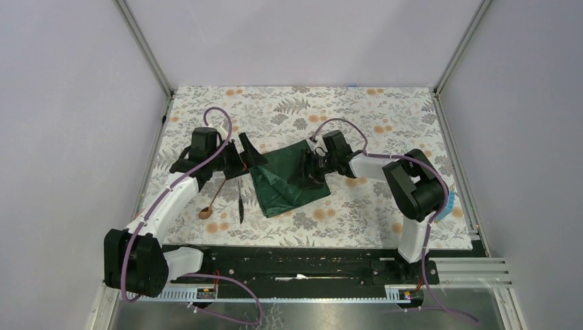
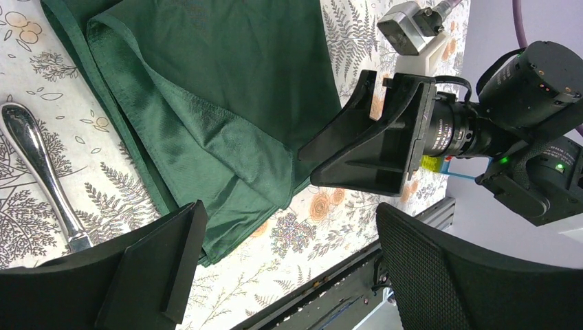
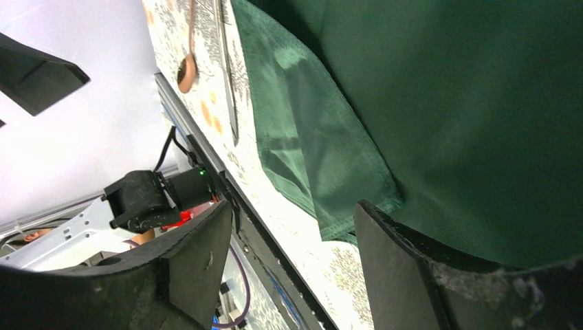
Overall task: Fold the napkin into a case and place the utensils inside
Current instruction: Smooth out the square-folded napkin at the center of the board.
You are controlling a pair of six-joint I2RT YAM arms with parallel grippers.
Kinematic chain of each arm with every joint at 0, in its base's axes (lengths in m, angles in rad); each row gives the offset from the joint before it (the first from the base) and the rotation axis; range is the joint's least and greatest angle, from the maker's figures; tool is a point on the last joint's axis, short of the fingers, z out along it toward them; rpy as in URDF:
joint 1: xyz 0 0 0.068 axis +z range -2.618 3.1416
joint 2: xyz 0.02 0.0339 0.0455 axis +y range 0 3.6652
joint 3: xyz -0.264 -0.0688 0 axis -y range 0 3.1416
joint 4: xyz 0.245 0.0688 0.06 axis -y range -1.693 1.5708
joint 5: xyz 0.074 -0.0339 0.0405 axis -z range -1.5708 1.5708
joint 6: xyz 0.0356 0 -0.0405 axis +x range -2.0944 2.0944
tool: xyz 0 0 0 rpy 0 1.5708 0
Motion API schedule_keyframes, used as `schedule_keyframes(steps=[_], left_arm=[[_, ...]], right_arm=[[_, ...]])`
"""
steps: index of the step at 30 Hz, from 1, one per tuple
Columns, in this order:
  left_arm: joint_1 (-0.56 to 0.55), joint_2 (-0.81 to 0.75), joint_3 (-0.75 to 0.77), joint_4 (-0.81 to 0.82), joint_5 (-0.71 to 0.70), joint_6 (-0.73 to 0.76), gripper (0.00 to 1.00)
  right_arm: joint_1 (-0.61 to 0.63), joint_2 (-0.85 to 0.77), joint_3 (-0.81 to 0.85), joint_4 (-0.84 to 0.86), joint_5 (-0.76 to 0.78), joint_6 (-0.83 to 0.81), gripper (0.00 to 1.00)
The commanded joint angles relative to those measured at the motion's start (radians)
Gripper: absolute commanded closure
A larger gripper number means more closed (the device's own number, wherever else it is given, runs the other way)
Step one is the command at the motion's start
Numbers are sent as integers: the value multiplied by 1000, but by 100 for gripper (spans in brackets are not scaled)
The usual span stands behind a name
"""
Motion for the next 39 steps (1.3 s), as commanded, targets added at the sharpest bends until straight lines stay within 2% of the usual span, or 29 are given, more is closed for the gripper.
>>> schedule_keyframes(steps=[1, 14, 26, 33, 39], left_arm=[[4, -21, 25, 40, 20, -1, 1], [4, -38, 56, 2, 3, 25, 1], [5, -58, 81, -14, -5, 28, 1], [4, -65, 89, -24, -21, 30, 1], [6, -74, 103, -55, -108, 51, 1]], right_arm=[[29, 9, 28, 73, -4, 39, 29], [34, -102, -42, -58, 107, -44, 27], [73, -35, -41, 67, 49, 20, 26], [169, 19, 64, 74, 37, 45, 25], [309, 37, 146, 34, 38, 35, 23]])
